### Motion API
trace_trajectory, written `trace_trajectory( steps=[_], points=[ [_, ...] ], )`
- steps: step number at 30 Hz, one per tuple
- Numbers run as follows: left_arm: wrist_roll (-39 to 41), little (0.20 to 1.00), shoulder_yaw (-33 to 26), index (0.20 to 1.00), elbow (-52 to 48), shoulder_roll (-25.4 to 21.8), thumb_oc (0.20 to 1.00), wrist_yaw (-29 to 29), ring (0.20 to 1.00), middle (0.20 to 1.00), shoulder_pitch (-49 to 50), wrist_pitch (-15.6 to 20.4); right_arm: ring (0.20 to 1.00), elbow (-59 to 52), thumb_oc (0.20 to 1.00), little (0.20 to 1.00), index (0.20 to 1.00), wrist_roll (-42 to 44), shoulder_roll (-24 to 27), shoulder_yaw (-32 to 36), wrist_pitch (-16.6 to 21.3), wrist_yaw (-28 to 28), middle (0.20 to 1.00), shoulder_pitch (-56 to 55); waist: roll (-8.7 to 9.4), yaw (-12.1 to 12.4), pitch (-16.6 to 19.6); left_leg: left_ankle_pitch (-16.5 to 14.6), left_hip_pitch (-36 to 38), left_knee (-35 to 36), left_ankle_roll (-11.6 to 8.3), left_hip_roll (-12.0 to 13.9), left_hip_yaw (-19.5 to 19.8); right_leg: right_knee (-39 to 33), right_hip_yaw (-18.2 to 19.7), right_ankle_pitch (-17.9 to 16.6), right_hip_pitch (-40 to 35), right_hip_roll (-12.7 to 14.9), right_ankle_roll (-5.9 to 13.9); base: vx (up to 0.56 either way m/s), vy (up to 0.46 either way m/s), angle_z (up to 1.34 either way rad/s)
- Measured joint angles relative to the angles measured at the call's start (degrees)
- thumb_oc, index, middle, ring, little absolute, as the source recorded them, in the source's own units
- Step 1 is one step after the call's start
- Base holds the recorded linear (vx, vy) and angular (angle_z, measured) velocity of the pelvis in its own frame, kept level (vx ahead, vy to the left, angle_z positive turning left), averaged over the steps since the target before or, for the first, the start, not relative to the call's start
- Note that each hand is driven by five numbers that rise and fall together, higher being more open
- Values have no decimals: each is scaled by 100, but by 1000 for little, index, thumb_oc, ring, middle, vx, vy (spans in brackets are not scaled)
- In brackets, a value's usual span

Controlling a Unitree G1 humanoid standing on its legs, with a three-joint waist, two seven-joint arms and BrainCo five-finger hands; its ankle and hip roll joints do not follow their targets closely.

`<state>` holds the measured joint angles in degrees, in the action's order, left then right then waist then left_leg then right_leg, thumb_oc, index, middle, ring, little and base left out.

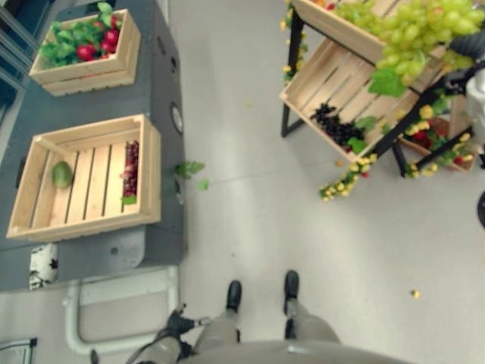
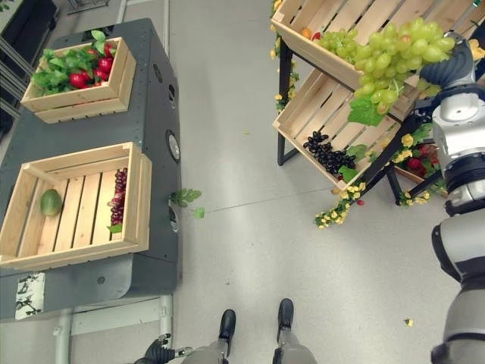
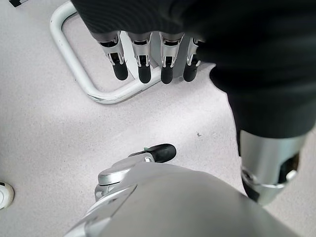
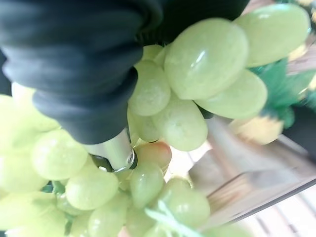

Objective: Pick up the fruits from the basket on one side to the basket on the other side

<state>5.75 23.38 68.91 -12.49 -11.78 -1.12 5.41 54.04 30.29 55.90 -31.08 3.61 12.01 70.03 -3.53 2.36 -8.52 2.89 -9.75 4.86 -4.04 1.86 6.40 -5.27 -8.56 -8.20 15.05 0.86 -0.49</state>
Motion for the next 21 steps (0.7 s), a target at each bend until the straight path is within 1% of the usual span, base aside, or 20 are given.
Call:
trace_trajectory(
  steps=[1, 4, 5, 7, 10, 11, 12, 14, 16, 17, 19, 21],
  points=[
    [-1, 1000, -4, 1000, -9, 2, 1000, -2, 1000, 1000, -2, -1, 200, -403, 200, 200, 200, 44, 31, 248, 10, 44, 200, -245, 4, -2, -3, -1, 6, 2, -1, 2, -1, 0, 6, 1, -6, -12, 1, 0, 0, 0],
    [-5, 1000, -15, 1000, -20, -5, 1000, -5, 1000, 1000, -2, -3, 200, -1489, 200, 200, 200, 63, 107, 658, 145, 106, 200, -945, 20, -11, -18, -4, 14, 4, -4, 4, 0, 1, 8, 1, -11, -27, 1, 0, 0, 0],
    [-26, 1000, -78, 1000, -37, -3, 1000, -5, 1000, 1000, 8, -5, 200, -1963, 200, 200, 200, 62, 115, 908, 205, 109, 200, -1339, 36, -19, -28, -6, 25, 5, -6, 8, -2, 1, 9, 1, -25, -28, 1, 0, 0, 0],
    [-51, 1000, -222, 1000, -39, 6, 1000, -2, 1000, 1000, 7, -11, 200, -2533, 200, 200, 200, 56, 105, 1126, 304, 102, 200, -1910, 86, -21, -75, -15, 76, 6, -14, 16, -5, 0, 17, 2, -72, -37, 2, -3, 5, -2],
    [-52, 1000, -269, 1000, -59, 3, 1000, -2, 1000, 1000, 5, -12, 200, -2917, 200, 200, 200, 8, 71, 1320, 330, 98, 200, -2426, 154, -24, -134, -24, 109, 7, -21, 18, -11, 0, 37, 7, -96, -40, 3, -8, 17, -3],
    [-54, 1000, -314, 1000, -78, -3, 1000, -2, 1000, 1000, 3, -18, 200, -3151, 200, 200, 200, -39, 34, 1567, 335, 100, 200, -2753, 176, -18, -151, -23, 111, 7, -21, 18, -15, 0, 52, 8, -97, -43, 3, 0, 0, 0],
    [-54, 1000, -389, 1000, -109, 14, 1000, -4, 1000, 1000, 29, -29, 200, -3357, 200, 200, 200, -56, -78, 1763, 352, 104, 200, -3037, 201, -30, -166, -24, 119, 7, -21, 23, -19, 0, 61, 8, -102, -45, 3, 0, 0, 0],
    [-64, 1000, -401, 1000, -125, 2, 1000, -4, 1000, 1000, 32, -75, 200, -3625, 200, 200, 200, -145, -182, 1914, 353, 94, 200, -3366, 206, -67, -176, -24, 121, 8, -20, 22, -28, 0, 81, 8, -99, -46, 2, 0, 24, -3],
    [-77, 1000, -455, 1000, -156, 11, 1000, -16, 1000, 1000, 70, -99, 200, -3894, 200, 200, 200, -248, -423, 2112, 357, 96, 200, -3642, 208, -132, -177, -25, 129, 9, -20, 25, -38, 0, 97, 7, -102, -53, 2, -2, 10, -3],
    [-181, 1000, -494, 1000, -174, 7, 1000, -33, 1000, 1000, 94, -112, 200, -4051, 200, 200, 200, -290, -588, 2149, 377, 95, 200, -3793, 209, -155, -178, -30, 145, 9, -18, 27, -66, 0, 128, 7, -105, -56, 1, -7, 23, -11],
    [-282, 1000, -500, 1000, -233, 11, 1000, -57, 1000, 1000, 104, -112, 200, -4161, 200, 200, 200, -370, -627, 2149, 390, 78, 200, -3945, 208, -146, -179, -46, 188, 9, -13, 27, -141, 0, 170, 6, -116, -60, 1, -8, 19, -15],
    [-283, 1000, -540, 1000, -236, 9, 1000, -70, 1000, 1000, 124, -113, 200, -4275, 200, 200, 200, -456, -767, 2188, 398, 67, 200, -4153, 207, -154, -180, -73, 276, 10, -5, 34, -155, -2, 177, 7, -198, -62, 2, -13, 16, -8]
  ],
)
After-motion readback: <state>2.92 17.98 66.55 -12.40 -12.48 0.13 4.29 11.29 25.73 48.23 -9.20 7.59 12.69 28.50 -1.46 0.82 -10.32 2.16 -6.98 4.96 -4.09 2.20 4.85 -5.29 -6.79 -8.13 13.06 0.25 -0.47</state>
